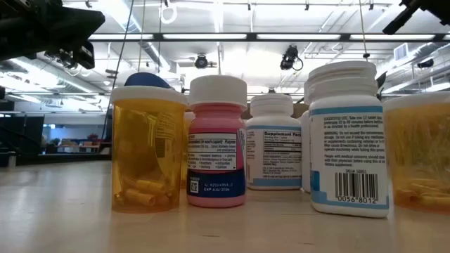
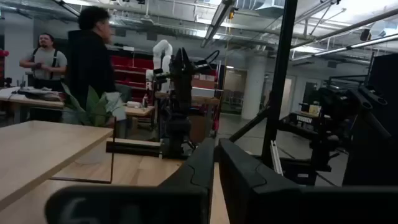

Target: Pick and place medicine bottles onto shelf by color

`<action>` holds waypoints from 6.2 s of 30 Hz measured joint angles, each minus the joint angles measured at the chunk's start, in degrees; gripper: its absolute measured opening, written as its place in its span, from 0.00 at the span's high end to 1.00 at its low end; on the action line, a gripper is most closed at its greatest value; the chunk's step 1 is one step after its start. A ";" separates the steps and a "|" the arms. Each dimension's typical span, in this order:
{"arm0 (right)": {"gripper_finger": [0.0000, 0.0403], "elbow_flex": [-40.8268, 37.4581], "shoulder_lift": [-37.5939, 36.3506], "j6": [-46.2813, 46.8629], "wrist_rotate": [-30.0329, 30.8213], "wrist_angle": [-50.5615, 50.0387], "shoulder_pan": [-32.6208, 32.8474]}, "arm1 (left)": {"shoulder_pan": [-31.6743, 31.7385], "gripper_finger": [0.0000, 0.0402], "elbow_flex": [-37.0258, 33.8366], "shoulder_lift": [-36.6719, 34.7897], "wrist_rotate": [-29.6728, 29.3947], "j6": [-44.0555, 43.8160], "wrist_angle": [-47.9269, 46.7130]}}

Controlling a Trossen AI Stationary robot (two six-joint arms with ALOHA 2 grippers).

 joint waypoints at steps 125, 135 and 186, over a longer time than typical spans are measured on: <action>0.88 0.00 0.00 -1.70 -0.01 0.20 0.00 | 0.06 0.93 25.45 17.27 -10.40 -4.40 -2.47; 0.88 3.63 1.80 0.29 13.42 -0.04 0.00 | 0.04 0.91 53.94 42.95 -10.37 -10.70 -7.29; 0.88 101.52 70.53 3.99 6.71 -72.94 -1.49 | -1.02 0.78 77.65 70.95 -5.42 -19.50 -0.26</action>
